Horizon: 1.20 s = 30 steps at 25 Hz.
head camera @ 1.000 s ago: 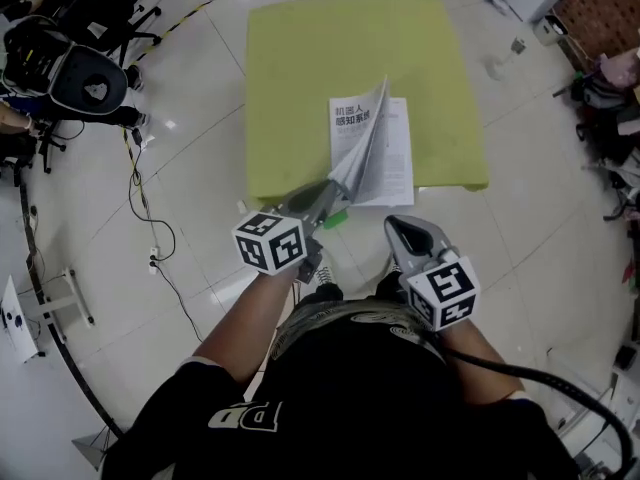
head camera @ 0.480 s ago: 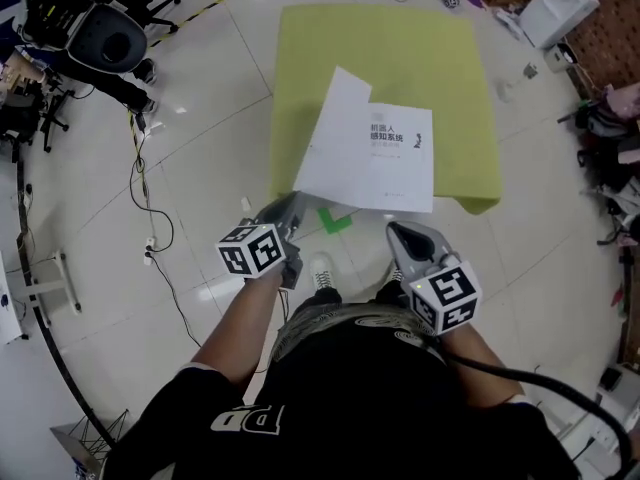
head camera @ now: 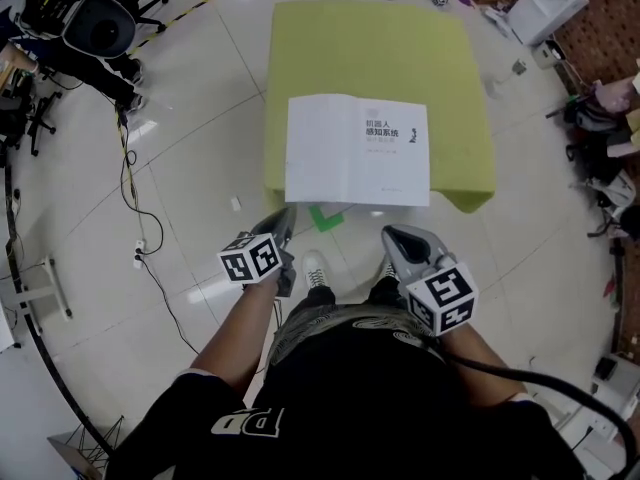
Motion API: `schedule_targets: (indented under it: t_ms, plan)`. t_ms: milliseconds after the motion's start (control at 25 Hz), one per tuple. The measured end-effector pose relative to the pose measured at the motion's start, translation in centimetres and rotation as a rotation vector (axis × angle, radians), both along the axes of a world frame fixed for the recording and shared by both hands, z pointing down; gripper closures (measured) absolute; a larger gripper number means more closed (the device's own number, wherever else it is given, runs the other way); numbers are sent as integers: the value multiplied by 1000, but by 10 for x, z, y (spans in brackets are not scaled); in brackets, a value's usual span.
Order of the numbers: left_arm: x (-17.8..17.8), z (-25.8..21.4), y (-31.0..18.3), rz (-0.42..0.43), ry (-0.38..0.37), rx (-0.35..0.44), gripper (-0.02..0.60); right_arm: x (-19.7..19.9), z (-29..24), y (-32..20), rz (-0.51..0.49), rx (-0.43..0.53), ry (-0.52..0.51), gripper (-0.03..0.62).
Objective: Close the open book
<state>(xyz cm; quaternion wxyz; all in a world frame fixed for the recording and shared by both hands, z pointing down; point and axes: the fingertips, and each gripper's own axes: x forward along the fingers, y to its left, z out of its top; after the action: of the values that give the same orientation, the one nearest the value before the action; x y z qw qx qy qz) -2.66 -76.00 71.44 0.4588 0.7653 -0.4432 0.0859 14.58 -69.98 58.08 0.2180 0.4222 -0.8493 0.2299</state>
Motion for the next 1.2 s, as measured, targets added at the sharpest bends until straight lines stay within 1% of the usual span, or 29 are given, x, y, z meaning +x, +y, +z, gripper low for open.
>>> schedule_targets:
  t_ms: [120,200,480,840,1200]
  plan:
    - [-6,8,3,-17,-8,-17,574,-4,-2,2,-1,5,5,586]
    - [-8,8,6,-13,-11,-13,572,-5,-3,5,-2,9,10,586]
    - [-1,-13,8,49,-34,51,574,-7,-8,10,15,18,11,586]
    - [4,-23,9,79,-12,76,573,-15,-7,21,31,25,12,586]
    - [-8,-33,13,80,23,82,574,-32,-12,27,43,40,14,586]
